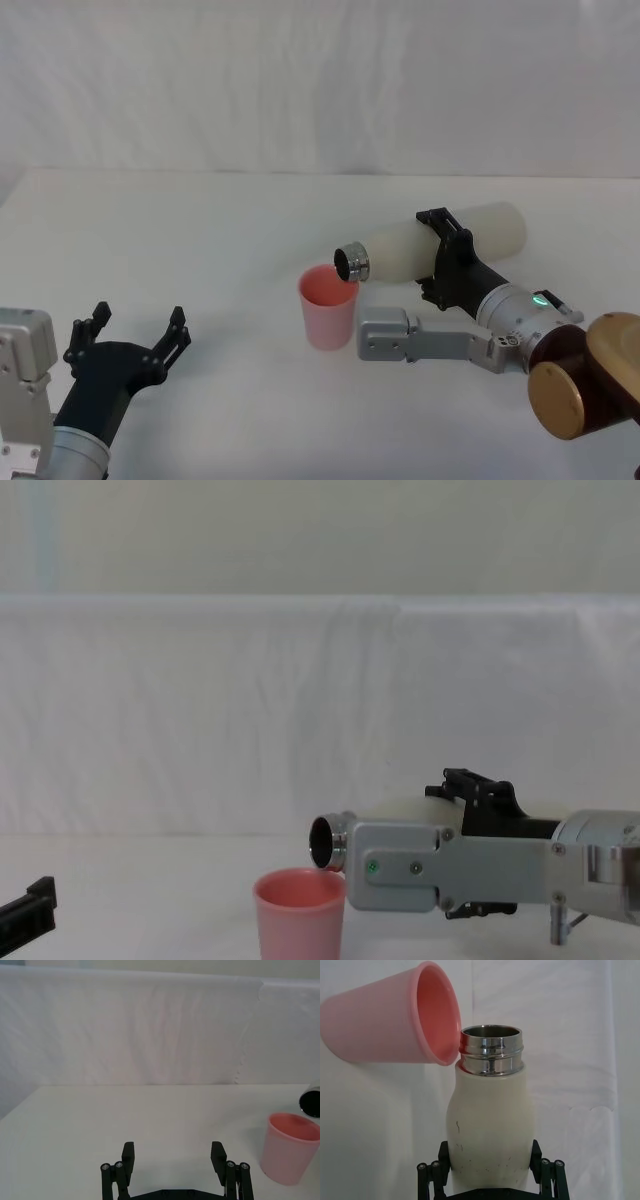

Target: Grasp the thermos with one hand and pour water into the cup lid.

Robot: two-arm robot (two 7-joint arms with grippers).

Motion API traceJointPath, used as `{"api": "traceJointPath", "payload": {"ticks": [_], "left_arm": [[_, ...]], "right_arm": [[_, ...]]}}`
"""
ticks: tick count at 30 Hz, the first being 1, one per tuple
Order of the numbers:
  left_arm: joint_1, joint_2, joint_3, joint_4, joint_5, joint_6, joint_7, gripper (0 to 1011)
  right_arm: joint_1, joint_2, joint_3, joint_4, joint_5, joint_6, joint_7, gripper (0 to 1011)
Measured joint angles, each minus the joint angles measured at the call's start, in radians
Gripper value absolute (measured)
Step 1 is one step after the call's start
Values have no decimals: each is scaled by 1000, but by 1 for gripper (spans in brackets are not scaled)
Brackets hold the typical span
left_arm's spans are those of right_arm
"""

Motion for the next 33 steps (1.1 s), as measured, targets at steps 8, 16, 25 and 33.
{"api": "traceJointPath", "payload": {"ticks": [8, 16, 25, 33], "left_arm": [[0, 0, 0, 0, 0, 0, 0, 1001], [0, 0, 0, 0, 0, 0, 0, 1001], [0, 0, 0, 0, 0, 0, 0, 1001], [0, 0, 0, 0, 0, 0, 0, 1001]], "right_arm": [[7, 3, -4, 2, -9, 0, 2, 950], [14, 5, -9, 4, -17, 0, 5, 950], [18, 5, -14, 4, -23, 0, 8, 950], [21, 6, -16, 4, -26, 0, 8, 950]]}}
